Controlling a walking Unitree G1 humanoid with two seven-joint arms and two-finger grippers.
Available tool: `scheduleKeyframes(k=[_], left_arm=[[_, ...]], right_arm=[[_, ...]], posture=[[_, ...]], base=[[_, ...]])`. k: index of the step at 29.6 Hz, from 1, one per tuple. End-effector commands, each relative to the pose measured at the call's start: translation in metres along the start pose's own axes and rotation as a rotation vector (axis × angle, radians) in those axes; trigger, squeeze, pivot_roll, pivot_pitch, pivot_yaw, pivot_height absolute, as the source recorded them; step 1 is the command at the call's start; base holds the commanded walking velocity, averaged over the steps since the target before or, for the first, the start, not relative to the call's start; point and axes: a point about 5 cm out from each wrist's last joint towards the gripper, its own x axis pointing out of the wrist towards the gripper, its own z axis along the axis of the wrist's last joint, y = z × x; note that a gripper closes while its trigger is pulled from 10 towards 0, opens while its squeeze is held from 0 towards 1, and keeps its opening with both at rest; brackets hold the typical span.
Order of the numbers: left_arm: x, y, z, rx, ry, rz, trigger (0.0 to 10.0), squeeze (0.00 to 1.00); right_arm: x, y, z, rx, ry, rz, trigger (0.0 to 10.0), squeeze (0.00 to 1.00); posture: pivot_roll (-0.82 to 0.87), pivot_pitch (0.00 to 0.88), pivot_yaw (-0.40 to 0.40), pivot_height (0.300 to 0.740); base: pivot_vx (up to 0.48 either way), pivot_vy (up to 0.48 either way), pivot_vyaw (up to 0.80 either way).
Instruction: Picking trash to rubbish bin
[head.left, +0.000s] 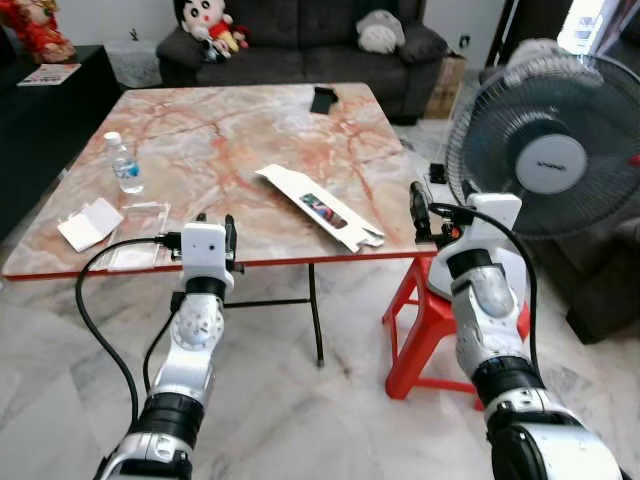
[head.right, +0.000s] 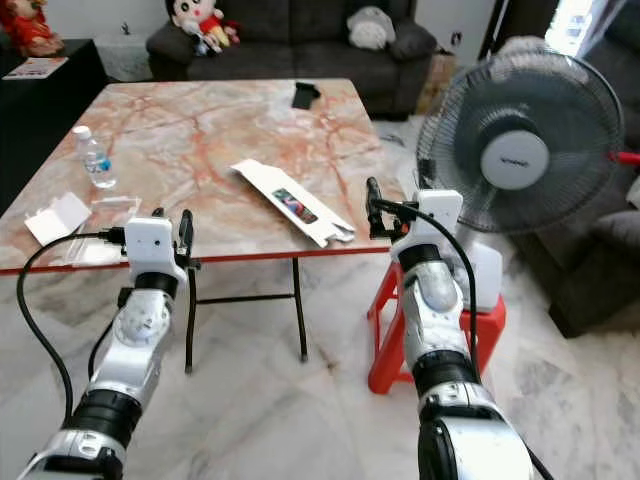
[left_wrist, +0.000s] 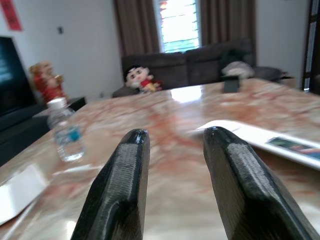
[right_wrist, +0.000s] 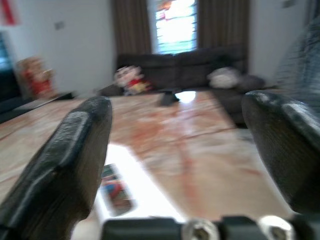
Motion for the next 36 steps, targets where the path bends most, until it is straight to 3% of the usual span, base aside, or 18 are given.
scheduleKeyframes(k=[1, 36], left_arm=[[0.0018, -0.0013, 0.0027, -0.006, -0.008, 0.001, 10.0, 0.00], [0.0033, 0.0020, 0.0052, -0.010, -0.016, 0.024, 10.0, 0.00]], right_arm=[[0.0022, -0.0037, 0.0050, -0.006, -0.016, -0.006, 10.0, 0.00], [0.0045, -0.0071, 0.0087, -0.007, -0.022, -0.010, 10.0, 0.00]], posture=[[0.02, 0.000, -0.019, 0.740], [0.02, 0.007, -0.037, 0.740]], base=[[0.337, 0.000, 0.00], [0.343, 0.000, 0.05]])
